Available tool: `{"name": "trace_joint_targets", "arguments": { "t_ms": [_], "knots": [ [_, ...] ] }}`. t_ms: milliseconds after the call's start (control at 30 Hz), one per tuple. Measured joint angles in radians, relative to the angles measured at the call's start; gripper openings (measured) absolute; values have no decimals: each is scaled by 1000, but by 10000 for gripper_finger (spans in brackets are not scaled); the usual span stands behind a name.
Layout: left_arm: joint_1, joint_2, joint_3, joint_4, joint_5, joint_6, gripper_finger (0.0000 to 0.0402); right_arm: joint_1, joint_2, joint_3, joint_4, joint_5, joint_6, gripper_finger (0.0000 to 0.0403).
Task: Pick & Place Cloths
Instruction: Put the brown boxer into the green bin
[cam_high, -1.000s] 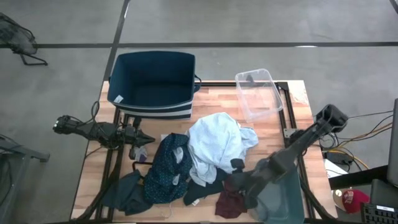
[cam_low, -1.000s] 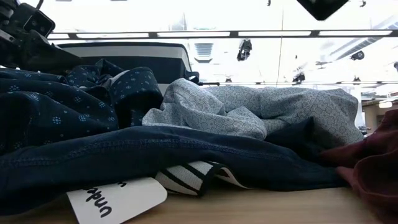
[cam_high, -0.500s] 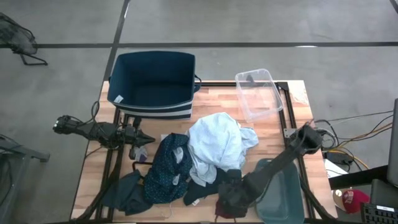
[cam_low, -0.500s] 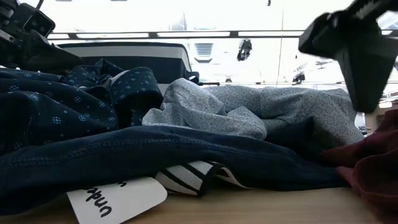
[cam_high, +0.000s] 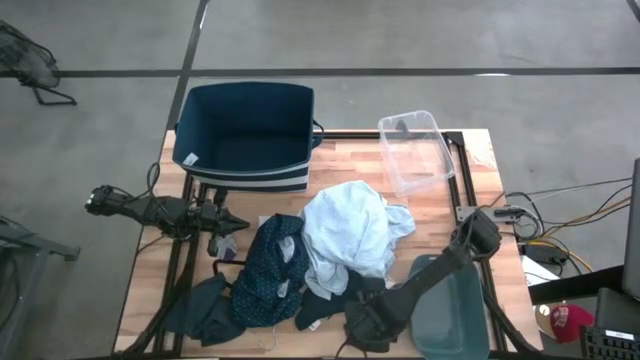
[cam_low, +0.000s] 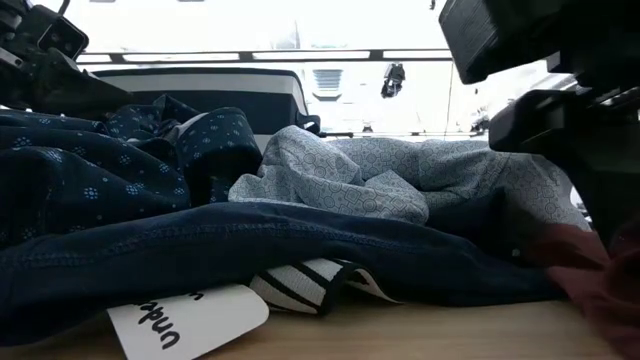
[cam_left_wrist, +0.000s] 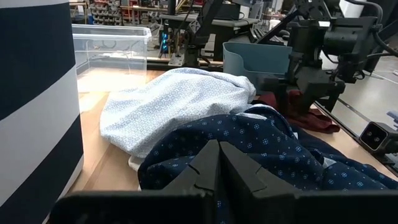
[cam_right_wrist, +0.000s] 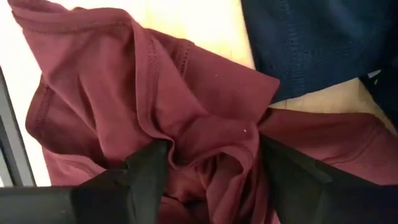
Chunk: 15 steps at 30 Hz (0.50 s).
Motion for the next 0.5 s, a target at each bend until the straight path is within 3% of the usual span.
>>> {"name": "trace_joint_targets", "arguments": {
  "t_ms": [167, 433, 500],
  "knots": [
    [0, 0, 0, 0, 0, 0, 19, 1, -6, -3, -3, 6, -3, 175],
    [0, 0, 0, 0, 0, 0, 19, 7, -12, -4, -7, 11, -100, 39],
    [0, 0, 0, 0, 0, 0, 19, 7, -19, -4, -16, 17, -121, 24]
  ]
}}
